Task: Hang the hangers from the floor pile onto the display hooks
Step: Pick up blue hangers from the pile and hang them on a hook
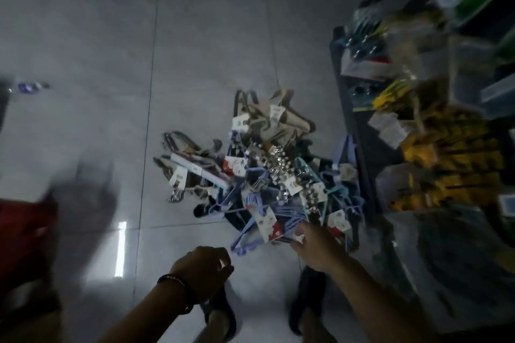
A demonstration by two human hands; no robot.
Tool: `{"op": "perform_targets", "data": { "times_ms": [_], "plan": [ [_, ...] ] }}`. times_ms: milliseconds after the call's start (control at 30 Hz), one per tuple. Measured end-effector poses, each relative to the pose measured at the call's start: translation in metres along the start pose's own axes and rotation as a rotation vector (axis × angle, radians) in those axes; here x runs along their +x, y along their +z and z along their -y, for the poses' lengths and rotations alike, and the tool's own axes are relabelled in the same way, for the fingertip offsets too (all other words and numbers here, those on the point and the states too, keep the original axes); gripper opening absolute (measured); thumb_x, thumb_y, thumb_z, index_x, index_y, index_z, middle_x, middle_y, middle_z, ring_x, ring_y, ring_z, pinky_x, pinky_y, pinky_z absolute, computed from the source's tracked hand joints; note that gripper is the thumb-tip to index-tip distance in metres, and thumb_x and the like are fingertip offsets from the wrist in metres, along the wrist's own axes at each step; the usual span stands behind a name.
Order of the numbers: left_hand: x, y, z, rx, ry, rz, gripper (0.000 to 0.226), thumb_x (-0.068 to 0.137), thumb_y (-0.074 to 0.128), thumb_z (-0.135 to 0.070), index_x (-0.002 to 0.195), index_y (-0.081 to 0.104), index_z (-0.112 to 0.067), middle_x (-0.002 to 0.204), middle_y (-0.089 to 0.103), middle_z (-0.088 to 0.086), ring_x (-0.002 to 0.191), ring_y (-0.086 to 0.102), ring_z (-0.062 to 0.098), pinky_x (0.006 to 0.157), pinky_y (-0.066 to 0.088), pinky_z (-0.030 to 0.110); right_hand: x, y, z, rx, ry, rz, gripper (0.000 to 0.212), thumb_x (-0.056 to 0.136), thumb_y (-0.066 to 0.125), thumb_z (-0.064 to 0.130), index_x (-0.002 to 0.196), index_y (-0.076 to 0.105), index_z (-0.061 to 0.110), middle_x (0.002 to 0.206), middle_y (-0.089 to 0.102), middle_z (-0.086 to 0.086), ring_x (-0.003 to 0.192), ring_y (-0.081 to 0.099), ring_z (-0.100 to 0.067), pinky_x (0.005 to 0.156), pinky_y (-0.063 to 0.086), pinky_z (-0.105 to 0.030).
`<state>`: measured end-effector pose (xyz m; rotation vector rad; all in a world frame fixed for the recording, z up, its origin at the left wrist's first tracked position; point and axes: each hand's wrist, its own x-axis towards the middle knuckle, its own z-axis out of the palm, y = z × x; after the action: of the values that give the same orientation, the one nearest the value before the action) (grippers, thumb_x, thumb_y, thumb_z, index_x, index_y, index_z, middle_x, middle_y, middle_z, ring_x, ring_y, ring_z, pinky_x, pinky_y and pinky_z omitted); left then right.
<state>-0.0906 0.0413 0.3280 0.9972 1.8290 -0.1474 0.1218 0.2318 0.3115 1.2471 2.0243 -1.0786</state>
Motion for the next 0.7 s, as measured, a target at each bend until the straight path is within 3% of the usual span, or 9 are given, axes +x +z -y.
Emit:
{"op": "perform_targets", "data": {
  "times_ms": [100,200,300,500,600,700],
  "plan": [
    [0.094,0.048,0.038,-0.075,-0.031,0.069,0.011,0.102,0.054,-0.044,0.107,0.063,-0.039,0.120,0.071,-0.005,0.100,0.064,0.014,0.090,0.052,0.028,0.101,0.058,-0.031,-0.067,0.047,0.060,0.027,0.097,0.067,0.033,0.116,0.059,0.015,0.116,0.065,-0.006,0.106,0.063,-0.025,0.088,0.053,-0.034],
    [0.198,0.110,0.073,-0.141,-0.085,0.093,0.028,0.102,0.055,-0.047,0.120,0.065,-0.028,0.125,0.070,0.000,0.112,0.065,0.020,0.093,0.049,0.028,0.207,0.113,-0.065,-0.205,0.032,0.103,0.032,0.094,0.070,0.029,0.120,0.058,0.016,0.122,0.066,-0.007,0.114,0.064,-0.026,0.093,0.053,-0.035],
    [0.294,0.173,0.097,-0.266,-0.175,0.032,0.037,0.098,0.062,-0.046,0.126,0.062,-0.021,0.127,0.066,0.009,0.115,0.063,0.027,0.096,0.050,0.033,0.299,0.154,-0.087,-0.371,0.010,0.104,0.048,0.095,0.064,0.016,0.140,0.049,0.013,0.133,0.061,-0.015,0.118,0.062,-0.033,0.095,0.055,-0.041],
    [0.426,0.268,0.135,-0.389,-0.404,-0.056,0.074,0.094,0.068,-0.044,0.155,0.035,-0.017,0.151,0.046,0.017,0.134,0.049,0.042,0.110,0.047,0.049,0.419,0.223,-0.133,-0.692,-0.127,0.021,0.065,0.088,0.073,0.019,0.145,0.042,0.011,0.147,0.045,-0.018,0.130,0.050,-0.036,0.102,0.048,-0.045],
    [0.458,0.300,0.148,-0.402,-0.428,0.005,0.064,0.098,0.065,-0.039,0.151,0.040,-0.013,0.143,0.054,0.019,0.126,0.056,0.040,0.101,0.051,0.046,0.448,0.248,-0.157,-0.808,-0.135,-0.033,0.064,0.088,0.071,0.019,0.145,0.044,0.007,0.150,0.037,-0.023,0.130,0.047,-0.042,0.107,0.047,-0.049],
    [0.466,0.323,0.154,-0.370,-0.427,-0.022,0.034,0.097,0.065,-0.025,0.128,0.052,-0.015,0.120,0.064,0.016,0.100,0.061,0.035,0.082,0.051,0.041,0.458,0.257,-0.167,-0.856,-0.166,-0.100,0.051,0.094,0.063,0.020,0.141,0.049,0.008,0.148,0.037,-0.026,0.128,0.048,-0.042,0.102,0.051,-0.049]
  ]
}}
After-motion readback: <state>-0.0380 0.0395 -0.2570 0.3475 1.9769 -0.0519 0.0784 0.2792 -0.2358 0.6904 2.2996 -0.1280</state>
